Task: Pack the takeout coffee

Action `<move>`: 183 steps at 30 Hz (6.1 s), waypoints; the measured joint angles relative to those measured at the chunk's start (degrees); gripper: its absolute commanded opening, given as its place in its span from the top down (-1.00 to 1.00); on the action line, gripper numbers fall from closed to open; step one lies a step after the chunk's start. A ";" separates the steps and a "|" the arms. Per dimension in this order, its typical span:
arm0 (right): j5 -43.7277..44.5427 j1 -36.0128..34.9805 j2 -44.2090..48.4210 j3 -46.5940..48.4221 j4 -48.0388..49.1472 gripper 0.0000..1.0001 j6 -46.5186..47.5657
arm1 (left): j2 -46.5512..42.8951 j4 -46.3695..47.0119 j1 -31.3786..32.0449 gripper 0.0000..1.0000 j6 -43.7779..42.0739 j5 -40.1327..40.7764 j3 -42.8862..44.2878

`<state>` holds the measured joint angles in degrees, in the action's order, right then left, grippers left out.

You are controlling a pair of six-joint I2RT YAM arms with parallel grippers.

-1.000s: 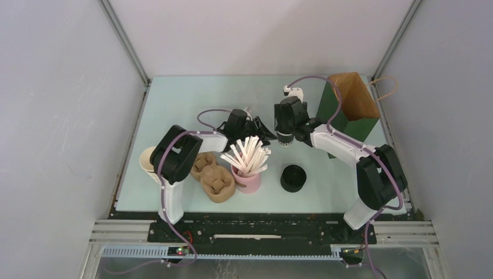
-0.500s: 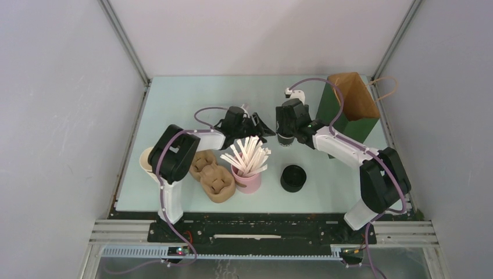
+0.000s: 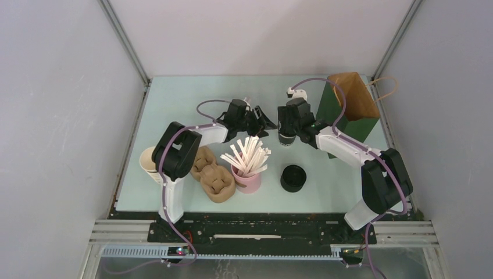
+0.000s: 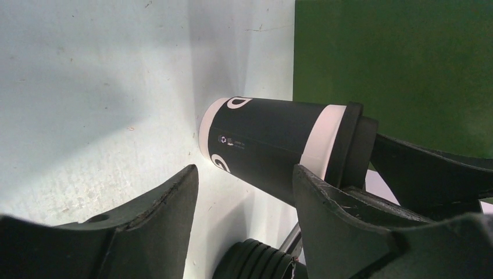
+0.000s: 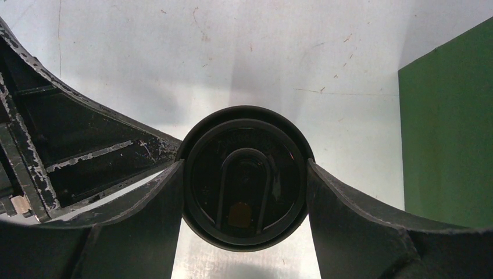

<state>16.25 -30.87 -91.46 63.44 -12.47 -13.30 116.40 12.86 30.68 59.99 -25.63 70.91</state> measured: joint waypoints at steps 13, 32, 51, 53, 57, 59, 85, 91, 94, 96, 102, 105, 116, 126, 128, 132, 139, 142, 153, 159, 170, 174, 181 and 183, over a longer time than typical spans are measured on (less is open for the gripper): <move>3.61 -1.36 -3.10 2.67 -2.32 -0.48 0.13 | 0.02 -3.76 0.70 -0.33 -2.08 2.82 2.23; 9.88 -3.89 -4.48 4.07 -5.20 -0.50 -2.45 | 0.02 -4.61 1.51 -0.38 -3.08 5.09 2.60; 4.44 -1.33 -1.33 1.33 -2.08 -0.54 -1.92 | -6.62 -4.44 1.53 -0.51 -4.57 2.45 -3.98; 3.21 -1.09 -0.57 0.31 -1.03 -0.54 -1.20 | -8.26 -4.42 1.22 -0.51 -4.90 1.57 -5.46; 0.81 -0.46 0.52 -1.33 1.07 -0.53 0.70 | -10.75 -4.92 0.48 -0.51 -5.95 0.96 -6.71; -0.48 -0.20 0.72 -1.64 1.60 -0.53 1.90 | -12.13 -5.38 0.07 -0.51 -6.34 0.87 -6.84; -8.98 1.20 4.59 -8.55 10.60 -0.53 8.96 | -1.05 1.16 -2.40 -0.67 -0.28 -12.17 1.33; -10.14 1.05 4.68 -8.68 11.04 -0.52 9.27 | 0.42 -0.42 -2.03 -0.68 -2.23 -12.11 6.62; -11.06 1.03 4.85 -8.70 11.06 -0.53 9.60 | 0.66 -1.22 -1.92 -0.66 -3.04 -12.09 8.26; -12.00 1.01 4.90 -8.70 11.08 -0.53 9.92 | 1.05 -1.86 -1.84 -0.64 -3.45 -12.09 9.31; -13.35 1.01 4.90 -8.70 11.15 -0.54 10.69 | 2.69 -3.98 -0.02 -0.49 -5.14 -12.09 10.60; -13.55 1.01 5.01 -8.74 11.02 -0.54 10.71 | 3.06 -5.33 0.44 -0.36 -6.69 -11.08 10.58; -14.01 0.83 5.01 -8.31 9.64 -0.99 9.38 | 1.22 -3.78 0.87 -0.18 -9.07 -8.13 7.50; -15.69 0.46 6.84 -6.67 2.86 -0.99 4.94 | -1.25 -1.05 1.73 -0.18 -9.49 -5.42 3.37; -15.78 0.46 7.61 -6.60 1.31 -0.99 4.09 | -1.42 -0.63 1.95 -0.18 -9.49 -5.46 2.99; -15.87 0.50 9.38 -6.58 -2.19 -0.99 2.36 | -1.81 -0.07 2.40 -0.18 -9.46 -5.60 2.27; -16.44 2.89 12.63 -6.01 -11.15 -0.99 -0.28 | -2.58 0.52 2.23 -0.18 -9.38 -4.48 1.38; -17.55 4.81 13.11 -5.75 -14.05 -0.97 -0.94 | -2.93 0.74 1.97 -0.18 -9.38 -3.98 1.01; -25.53 7.13 15.08 -6.64 -15.52 -0.42 -6.62 | -3.89 1.73 2.21 -0.19 -8.07 -1.40 -0.37; -30.86 9.60 15.26 -12.72 -8.15 -0.35 -12.90 | -3.93 1.81 3.04 -0.19 -7.48 -0.09 -0.37; -34.80 12.74 19.04 -16.59 -3.96 -0.84 -15.26 | -3.98 1.81 5.40 -0.20 -7.23 1.55 -0.37; -34.60 13.35 21.81 -16.26 -3.87 -0.76 -13.57 | -4.02 1.79 5.53 -0.22 -7.23 1.92 -0.37; -33.09 13.97 16.02 -13.05 -3.67 -0.53 -10.71 | -4.02 1.05 5.53 -0.29 -7.32 1.97 -0.20; -33.03 13.99 14.75 -13.00 -3.19 -0.51 -10.58 | -4.02 0.59 5.53 -0.31 -7.43 1.97 -0.02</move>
<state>-16.78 -16.88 -76.71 50.43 -15.66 -23.88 112.38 13.45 36.21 52.56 -23.66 70.89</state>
